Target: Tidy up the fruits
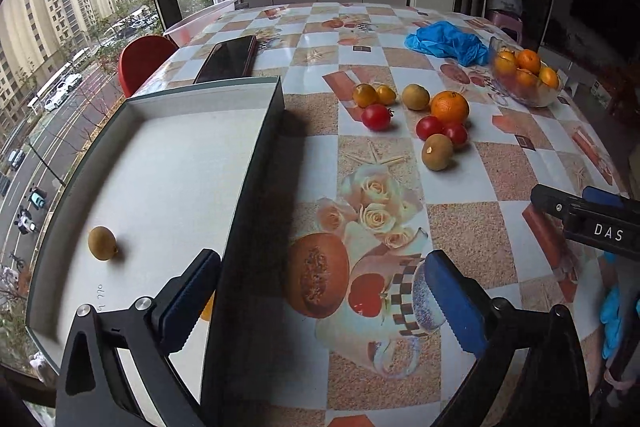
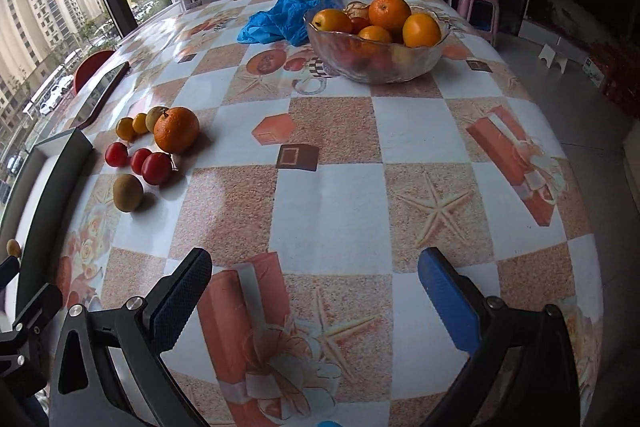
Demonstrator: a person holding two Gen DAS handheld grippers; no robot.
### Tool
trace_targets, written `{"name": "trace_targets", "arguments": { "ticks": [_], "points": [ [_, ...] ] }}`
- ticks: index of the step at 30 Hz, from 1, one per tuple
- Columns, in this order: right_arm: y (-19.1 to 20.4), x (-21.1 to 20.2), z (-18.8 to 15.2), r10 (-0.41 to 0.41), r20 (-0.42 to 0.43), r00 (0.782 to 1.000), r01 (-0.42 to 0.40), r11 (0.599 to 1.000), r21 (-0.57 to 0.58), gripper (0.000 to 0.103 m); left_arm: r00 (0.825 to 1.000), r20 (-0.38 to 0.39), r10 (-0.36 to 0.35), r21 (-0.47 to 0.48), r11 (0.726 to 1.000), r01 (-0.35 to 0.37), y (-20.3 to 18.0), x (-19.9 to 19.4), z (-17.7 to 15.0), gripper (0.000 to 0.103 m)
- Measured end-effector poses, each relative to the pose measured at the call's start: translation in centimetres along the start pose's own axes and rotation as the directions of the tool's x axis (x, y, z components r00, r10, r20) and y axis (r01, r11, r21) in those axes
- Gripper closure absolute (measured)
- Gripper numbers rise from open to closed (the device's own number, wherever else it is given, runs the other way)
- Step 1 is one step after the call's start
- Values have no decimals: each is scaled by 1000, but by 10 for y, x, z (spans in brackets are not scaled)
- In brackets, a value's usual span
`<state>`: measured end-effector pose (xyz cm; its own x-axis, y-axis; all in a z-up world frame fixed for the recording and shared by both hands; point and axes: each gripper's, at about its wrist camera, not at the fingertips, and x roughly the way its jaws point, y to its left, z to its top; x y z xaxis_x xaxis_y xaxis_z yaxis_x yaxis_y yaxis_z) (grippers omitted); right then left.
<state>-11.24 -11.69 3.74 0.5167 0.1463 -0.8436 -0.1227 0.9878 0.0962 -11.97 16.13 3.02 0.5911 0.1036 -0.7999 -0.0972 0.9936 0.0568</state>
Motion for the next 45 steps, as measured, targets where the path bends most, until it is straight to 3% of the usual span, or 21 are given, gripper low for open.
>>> {"name": "trace_targets", "arguments": {
  "ticks": [3, 7, 10, 18, 26, 34, 39, 45],
  "points": [
    [-4, -1, 0, 9, 6, 1000, -9, 1000, 14, 0, 997, 77, 32, 32, 999, -34, -11, -12, 3, 1],
    [-5, 0, 4, -6, 2, 1000, 6, 1000, 13, 0, 990, 140, -1, 89, 996, -12, -25, -21, 8, 1],
    [-5, 4, 5, -32, -1, 999, 32, 999, -7, 0, 995, 99, -30, 129, 992, 17, -35, -8, 13, 1],
    [-3, 10, 7, -91, 1, 996, 91, 995, -48, 0, 999, -6, -47, 65, 997, 48, -25, 37, 10, 1],
    [-15, 24, 31, -128, 15, 992, 128, 992, 3, 0, 999, -13, -51, 47, 998, 51, -25, 53, 29, 1],
    [-28, 41, 57, -148, 50, 988, 147, 989, 25, 0, 1000, -25, -19, -54, 998, 17, -34, 75, 56, 1],
    [-27, 41, 58, -151, 50, 987, 150, 988, 26, 0, 999, -23, 28, -108, 994, -31, -35, 85, 70, 1],
    [-27, 41, 58, -151, 50, 987, 150, 988, 26, 0, 999, -25, 35, -112, 993, -38, -35, 88, 72, 0]
  ]
}}
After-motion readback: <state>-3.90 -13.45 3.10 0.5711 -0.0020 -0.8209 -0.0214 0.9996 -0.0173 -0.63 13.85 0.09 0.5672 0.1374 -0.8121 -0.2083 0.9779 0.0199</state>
